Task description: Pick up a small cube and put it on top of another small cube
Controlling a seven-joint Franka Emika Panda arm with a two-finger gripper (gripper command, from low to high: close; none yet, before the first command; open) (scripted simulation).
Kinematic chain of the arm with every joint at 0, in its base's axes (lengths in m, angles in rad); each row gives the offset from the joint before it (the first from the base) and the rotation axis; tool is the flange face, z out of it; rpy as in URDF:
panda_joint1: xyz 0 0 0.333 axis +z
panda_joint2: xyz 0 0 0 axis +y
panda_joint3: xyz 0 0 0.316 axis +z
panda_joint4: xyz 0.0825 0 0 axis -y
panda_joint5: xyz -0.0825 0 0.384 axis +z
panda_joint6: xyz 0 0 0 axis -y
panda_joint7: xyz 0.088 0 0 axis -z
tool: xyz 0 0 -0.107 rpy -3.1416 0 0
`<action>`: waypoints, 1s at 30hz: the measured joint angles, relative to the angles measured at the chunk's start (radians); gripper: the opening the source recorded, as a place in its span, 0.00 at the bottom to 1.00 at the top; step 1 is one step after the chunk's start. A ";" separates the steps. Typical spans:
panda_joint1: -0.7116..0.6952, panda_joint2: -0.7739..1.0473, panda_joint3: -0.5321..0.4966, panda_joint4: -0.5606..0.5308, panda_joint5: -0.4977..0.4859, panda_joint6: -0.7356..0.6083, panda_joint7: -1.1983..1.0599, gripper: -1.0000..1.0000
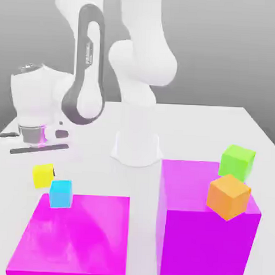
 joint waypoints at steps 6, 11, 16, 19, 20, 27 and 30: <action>0.089 -0.028 0.068 0.144 -0.120 -0.181 -0.083 0.00; 0.219 -0.043 0.129 0.299 -0.132 -0.348 -0.233 0.00; 0.362 -0.059 0.194 0.441 -0.108 -0.499 -0.382 0.00; 0.448 -0.067 0.233 0.526 -0.094 -0.589 -0.470 0.00; 0.477 -0.070 0.246 0.554 -0.089 -0.619 -0.499 0.00; 0.670 -0.082 0.338 0.740 -0.055 -0.819 -0.693 0.00; 0.726 -0.086 0.364 0.793 -0.026 -0.872 -0.755 0.00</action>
